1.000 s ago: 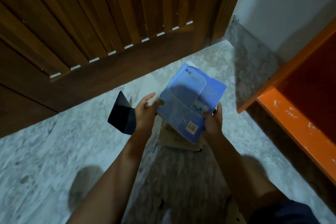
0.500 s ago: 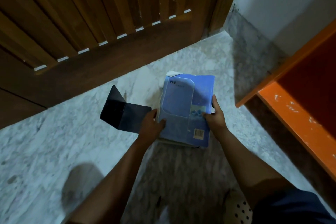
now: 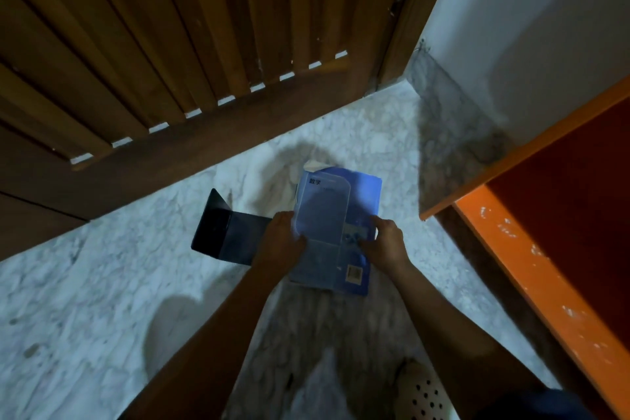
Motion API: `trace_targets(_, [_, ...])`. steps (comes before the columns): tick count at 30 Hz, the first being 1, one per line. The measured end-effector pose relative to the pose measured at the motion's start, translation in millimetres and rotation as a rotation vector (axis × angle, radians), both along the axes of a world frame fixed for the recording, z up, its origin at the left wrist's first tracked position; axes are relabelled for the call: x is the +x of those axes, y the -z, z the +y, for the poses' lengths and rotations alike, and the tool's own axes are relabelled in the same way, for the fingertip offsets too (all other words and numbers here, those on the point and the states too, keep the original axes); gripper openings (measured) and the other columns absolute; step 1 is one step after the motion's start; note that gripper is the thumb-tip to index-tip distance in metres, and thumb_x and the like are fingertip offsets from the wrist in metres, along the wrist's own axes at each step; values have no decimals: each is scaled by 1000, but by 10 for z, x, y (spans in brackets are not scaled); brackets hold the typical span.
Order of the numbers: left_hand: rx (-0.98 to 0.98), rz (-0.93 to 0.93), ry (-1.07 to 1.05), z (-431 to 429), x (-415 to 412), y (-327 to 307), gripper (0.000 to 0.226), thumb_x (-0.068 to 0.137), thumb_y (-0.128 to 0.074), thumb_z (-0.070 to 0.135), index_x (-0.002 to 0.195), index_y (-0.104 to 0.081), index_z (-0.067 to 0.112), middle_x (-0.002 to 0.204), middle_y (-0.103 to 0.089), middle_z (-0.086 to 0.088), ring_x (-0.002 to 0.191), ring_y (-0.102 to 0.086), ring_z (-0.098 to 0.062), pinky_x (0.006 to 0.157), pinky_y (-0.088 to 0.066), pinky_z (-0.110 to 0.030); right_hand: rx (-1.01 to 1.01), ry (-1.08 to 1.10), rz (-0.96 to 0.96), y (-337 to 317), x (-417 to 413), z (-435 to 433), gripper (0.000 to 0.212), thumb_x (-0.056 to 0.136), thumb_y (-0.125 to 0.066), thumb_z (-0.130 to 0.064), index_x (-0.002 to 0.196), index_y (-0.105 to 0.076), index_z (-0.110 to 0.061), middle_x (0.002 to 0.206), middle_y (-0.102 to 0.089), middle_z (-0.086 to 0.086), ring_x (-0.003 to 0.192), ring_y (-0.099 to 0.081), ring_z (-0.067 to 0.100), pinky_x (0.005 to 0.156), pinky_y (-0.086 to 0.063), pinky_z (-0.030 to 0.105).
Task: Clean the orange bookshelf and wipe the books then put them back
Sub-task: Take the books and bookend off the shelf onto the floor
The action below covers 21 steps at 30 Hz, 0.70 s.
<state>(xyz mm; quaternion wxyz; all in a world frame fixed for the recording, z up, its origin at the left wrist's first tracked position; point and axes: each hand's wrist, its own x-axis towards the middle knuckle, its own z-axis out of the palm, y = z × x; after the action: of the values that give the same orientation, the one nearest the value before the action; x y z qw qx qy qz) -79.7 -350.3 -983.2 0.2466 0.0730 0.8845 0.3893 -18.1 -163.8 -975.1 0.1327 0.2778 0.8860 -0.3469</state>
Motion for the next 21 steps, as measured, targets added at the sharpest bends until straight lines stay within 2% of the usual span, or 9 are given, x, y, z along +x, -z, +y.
trace_targets(2, [-64,16,43,53,-43,-403,41,90,-58,11,127,-48,-3,128,-51,-19,117,-50,-31,91,-41,-29,-35,-24,-20,-434,-51,-35,50,79,-67,-10,128,-54,-6,125,-58,20,115,-53,37,95,-40,36])
trace_targets(4, [-106,63,117,103,-102,-823,49,90,-59,20,133,-43,1,134,-46,-16,123,-45,-28,99,-36,-31,-69,-35,-30,-912,-113,-43,49,81,-64,-8,129,-53,-5,127,-56,19,118,-52,35,94,-39,33])
trace_targets(7, [-171,77,216,162,-178,-1560,54,90,-59,27,135,-40,4,136,-44,-14,125,-43,-27,102,-35,-33,-80,-36,-11,-1689,-201,-26,43,82,-62,-5,124,-55,-4,124,-57,20,117,-52,34,92,-38,31])
trace_targets(14, [-190,119,282,436,-309,-3727,56,91,-59,28,138,-38,6,142,-39,-12,132,-37,-24,105,-28,-28,-71,-38,85,-3724,-283,254,45,80,-67,-8,123,-56,-4,123,-55,18,119,-50,32,99,-33,30])
trace_targets(17, [-132,241,304,681,-371,-4754,51,89,-62,25,132,-46,3,135,-49,-14,125,-45,-24,102,-30,-23,-43,-54,117,-4681,-316,449,46,81,-68,-11,123,-55,-1,125,-54,19,121,-47,31,102,-32,33])
trace_targets(20, [-84,385,371,953,-432,-5716,36,89,-62,18,121,-57,3,119,-60,-12,109,-54,-18,93,-31,-14,12,-14,210,-5559,-342,684,42,75,-69,-13,112,-61,7,115,-60,26,110,-58,36,94,-42,37])
trace_targets(21, [-59,403,373,1047,-447,-5982,30,89,-62,17,116,-60,4,113,-63,-11,103,-56,-17,92,-34,-17,32,-19,217,-5849,-346,751,38,77,-68,-12,111,-63,4,114,-61,24,109,-58,35,93,-40,34])
